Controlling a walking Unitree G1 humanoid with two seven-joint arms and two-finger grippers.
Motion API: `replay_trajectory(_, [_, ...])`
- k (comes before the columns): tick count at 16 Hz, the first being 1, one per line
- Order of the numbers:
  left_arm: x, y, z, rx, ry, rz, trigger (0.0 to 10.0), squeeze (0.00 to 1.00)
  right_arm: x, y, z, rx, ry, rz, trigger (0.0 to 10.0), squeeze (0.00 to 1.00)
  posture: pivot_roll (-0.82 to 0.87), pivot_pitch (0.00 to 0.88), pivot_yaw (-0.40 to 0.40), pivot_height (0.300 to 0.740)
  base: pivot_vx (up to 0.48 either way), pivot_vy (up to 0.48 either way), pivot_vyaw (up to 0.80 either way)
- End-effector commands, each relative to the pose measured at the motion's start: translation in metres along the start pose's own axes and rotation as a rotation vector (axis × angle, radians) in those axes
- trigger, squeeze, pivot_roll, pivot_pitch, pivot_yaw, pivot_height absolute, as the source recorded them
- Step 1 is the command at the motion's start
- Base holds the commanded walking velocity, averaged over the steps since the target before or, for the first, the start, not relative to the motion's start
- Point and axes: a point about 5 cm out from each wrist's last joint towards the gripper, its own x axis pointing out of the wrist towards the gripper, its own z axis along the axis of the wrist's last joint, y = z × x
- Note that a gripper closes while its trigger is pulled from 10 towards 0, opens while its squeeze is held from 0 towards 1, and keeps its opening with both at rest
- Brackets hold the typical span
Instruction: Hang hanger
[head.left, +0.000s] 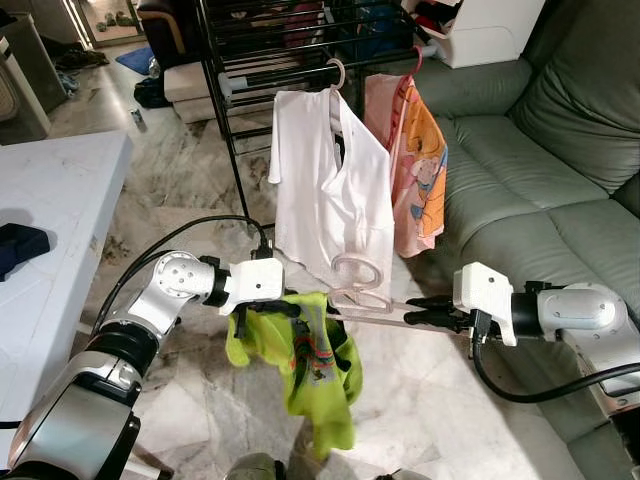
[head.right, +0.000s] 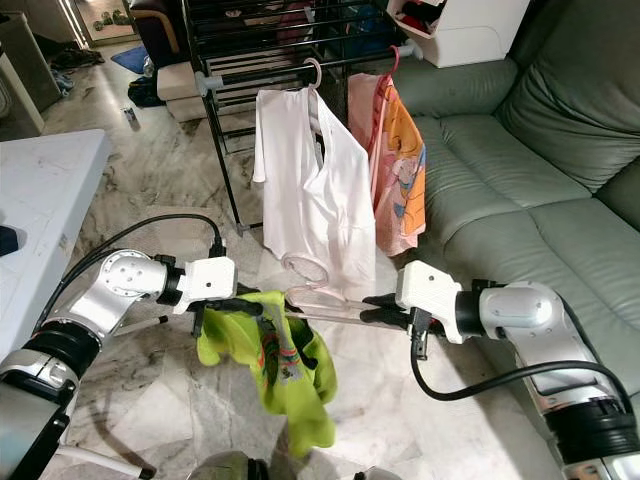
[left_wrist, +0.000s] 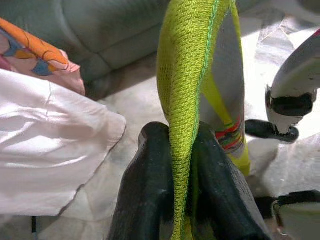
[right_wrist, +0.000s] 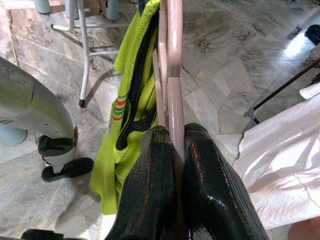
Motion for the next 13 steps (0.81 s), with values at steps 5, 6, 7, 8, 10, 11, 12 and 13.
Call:
replay_trajectory(5, [0.007, 0.000, 0.006, -0.029, -0.075, 0.060, 0.0, 0.00, 0.001, 0.000, 0.007, 0.078, -0.065, 0.071, 10.0, 1.00, -0.05, 0.000, 0.062, 0.740, 0.000, 0.000, 0.00])
replay_trajectory(6, [0.007, -0.002, 0.003, -0.043, -0.072, 0.065, 0.0, 0.00, -0.003, -0.002, 0.006, 0.108, -0.069, 0.086, 10.0, 1.00, -0.04, 0.000, 0.060, 0.740, 0.000, 0.000, 0.00])
replay_trajectory(7, [0.007, -0.002, 0.001, -0.073, -0.079, 0.076, 0.0, 0.00, -0.009, -0.001, 0.007, 0.143, -0.064, 0.136, 10.0, 1.00, -0.04, 0.000, 0.060, 0.740, 0.000, 0.000, 0.00])
replay_trajectory(8, [0.004, -0.001, 0.001, -0.132, -0.109, 0.095, 0.0, 0.00, -0.017, -0.002, 0.012, 0.173, -0.077, 0.186, 10.0, 1.00, -0.04, 0.000, 0.058, 0.740, 0.000, 0.000, 0.00])
replay_trajectory(10, [-0.003, -0.001, -0.002, -0.167, -0.122, 0.115, 0.0, 0.00, -0.028, -0.011, 0.016, 0.166, -0.060, 0.187, 10.0, 1.00, -0.03, 0.000, 0.053, 0.740, 0.000, 0.000, 0.00])
replay_trajectory(11, [-0.004, -0.003, -0.004, -0.168, -0.117, 0.114, 0.0, 0.00, -0.032, -0.016, 0.014, 0.159, -0.030, 0.182, 10.0, 1.00, -0.03, 0.000, 0.051, 0.740, 0.000, 0.000, 0.00])
replay_trajectory(12, [-0.003, -0.003, -0.005, -0.169, -0.116, 0.113, 0.0, 0.00, -0.034, -0.019, 0.013, 0.157, -0.009, 0.180, 10.0, 1.00, -0.02, 0.000, 0.049, 0.740, 0.000, 0.000, 0.00])
replay_trajectory(13, [-0.003, -0.003, -0.005, -0.171, -0.116, 0.114, 0.0, 0.00, -0.036, -0.019, 0.011, 0.154, 0.019, 0.195, 10.0, 1.00, -0.02, 0.000, 0.048, 0.740, 0.000, 0.000, 0.00])
